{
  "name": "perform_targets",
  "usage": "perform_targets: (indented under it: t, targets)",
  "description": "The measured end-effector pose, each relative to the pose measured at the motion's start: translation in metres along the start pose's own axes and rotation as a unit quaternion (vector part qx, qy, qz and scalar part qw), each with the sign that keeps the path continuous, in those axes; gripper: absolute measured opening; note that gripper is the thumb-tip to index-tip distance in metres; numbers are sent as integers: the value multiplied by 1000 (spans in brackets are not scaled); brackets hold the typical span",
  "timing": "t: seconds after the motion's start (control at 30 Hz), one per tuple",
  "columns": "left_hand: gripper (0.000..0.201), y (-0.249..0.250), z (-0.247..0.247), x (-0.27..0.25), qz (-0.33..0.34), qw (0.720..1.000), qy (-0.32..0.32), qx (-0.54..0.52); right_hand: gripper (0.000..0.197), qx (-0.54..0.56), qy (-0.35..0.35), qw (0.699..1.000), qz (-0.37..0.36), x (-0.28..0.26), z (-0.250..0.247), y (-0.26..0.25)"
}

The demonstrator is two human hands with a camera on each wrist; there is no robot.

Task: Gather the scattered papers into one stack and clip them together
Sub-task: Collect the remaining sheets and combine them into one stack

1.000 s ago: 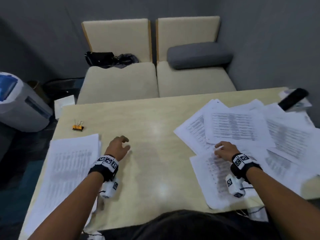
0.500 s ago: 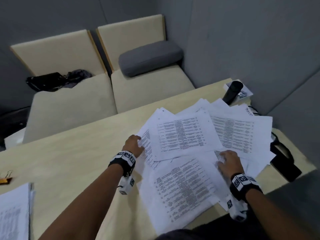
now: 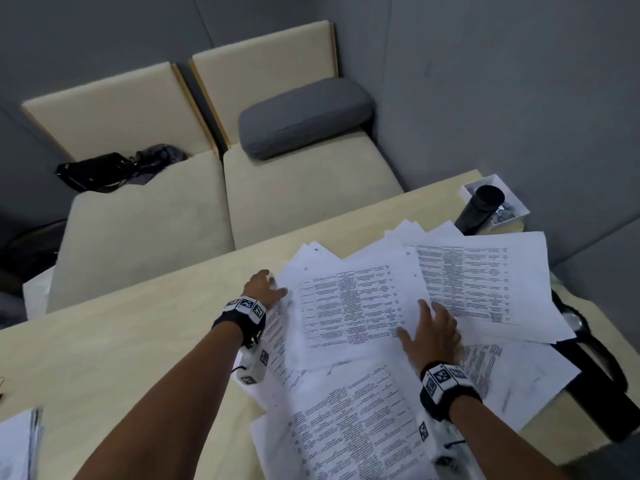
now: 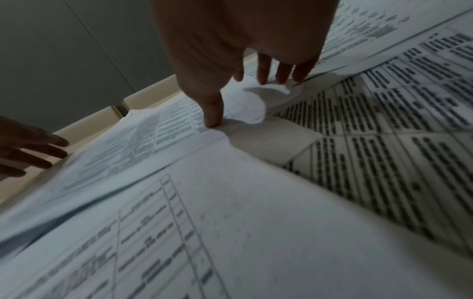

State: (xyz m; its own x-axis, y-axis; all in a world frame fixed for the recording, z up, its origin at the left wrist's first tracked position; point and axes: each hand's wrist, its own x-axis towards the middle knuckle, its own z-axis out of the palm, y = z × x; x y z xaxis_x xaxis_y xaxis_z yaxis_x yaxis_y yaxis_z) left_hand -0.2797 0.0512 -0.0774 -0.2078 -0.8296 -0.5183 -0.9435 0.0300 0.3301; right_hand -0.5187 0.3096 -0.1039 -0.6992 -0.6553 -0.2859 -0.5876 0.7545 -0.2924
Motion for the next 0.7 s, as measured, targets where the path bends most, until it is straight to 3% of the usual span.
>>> perform_targets:
  t: [0.13, 0.23, 0.33, 0.4, 0.47, 0.57, 0.63, 0.7]
  targets:
    - [76, 13, 2, 12, -4, 997, -2, 71, 72, -13, -51, 995, -88, 14, 0, -12]
    - [71, 21, 3, 14, 2, 998, -62, 32, 64, -8, -72, 980, -186, 13, 3, -19]
    - [85, 29, 11, 3, 18, 993, -107, 46, 59, 14, -87, 963, -256, 9, 8, -24]
    - [68, 30, 21, -9, 37, 988, -127, 77, 58, 33, -88, 958, -269, 5, 10, -23]
    - [47, 27, 30, -23, 54, 987, -122, 91, 50, 100, -97, 956, -259, -4, 11, -20]
    - [40, 11, 40, -41, 70, 989, -104, 75, 30, 253, -69, 948, -180, -17, 7, -7]
    - [40, -2, 45, -51, 82, 988, -117, 60, 23, 256, -8, 961, -104, -26, 3, 8]
    - [41, -15, 51, -62, 95, 984, -143, 57, 17, 201, 11, 980, -8, -40, -2, 23]
